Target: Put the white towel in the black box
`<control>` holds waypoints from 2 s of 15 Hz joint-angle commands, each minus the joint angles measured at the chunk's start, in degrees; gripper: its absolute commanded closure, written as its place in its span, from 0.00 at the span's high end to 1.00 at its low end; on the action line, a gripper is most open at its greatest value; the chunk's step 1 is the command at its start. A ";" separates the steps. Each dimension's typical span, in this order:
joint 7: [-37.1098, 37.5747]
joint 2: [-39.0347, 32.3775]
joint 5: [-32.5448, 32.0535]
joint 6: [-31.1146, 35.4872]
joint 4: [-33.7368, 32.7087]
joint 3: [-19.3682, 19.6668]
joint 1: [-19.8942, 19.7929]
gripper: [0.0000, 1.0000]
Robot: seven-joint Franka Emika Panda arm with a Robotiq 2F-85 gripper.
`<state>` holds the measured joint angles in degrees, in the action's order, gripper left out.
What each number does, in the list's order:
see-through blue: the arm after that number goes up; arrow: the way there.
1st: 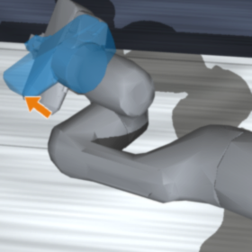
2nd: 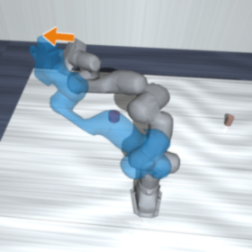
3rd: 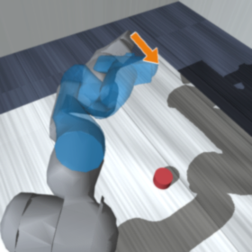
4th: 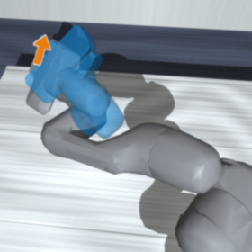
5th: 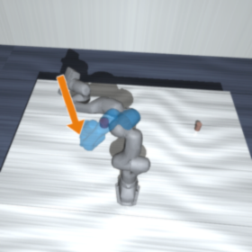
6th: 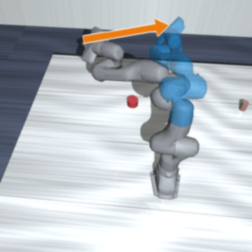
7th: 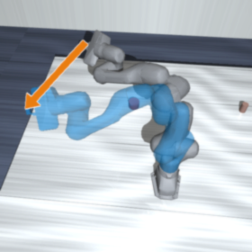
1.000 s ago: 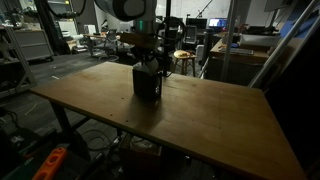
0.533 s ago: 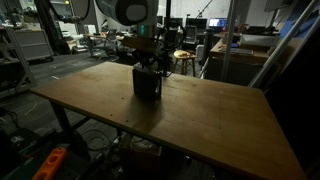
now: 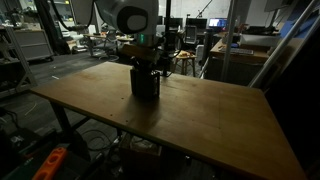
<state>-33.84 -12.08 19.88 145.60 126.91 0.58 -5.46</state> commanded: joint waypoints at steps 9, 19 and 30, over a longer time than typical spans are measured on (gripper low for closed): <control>1.87 0.43 -1.21 0.11 1.26 -1.17 -1.23 0.09; 7.08 5.21 -6.01 -1.22 0.51 0.50 -1.63 0.82; 12.05 10.46 -12.38 -1.29 0.21 1.02 -0.22 0.12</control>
<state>-24.09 -3.79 9.82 145.31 127.07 1.04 -6.72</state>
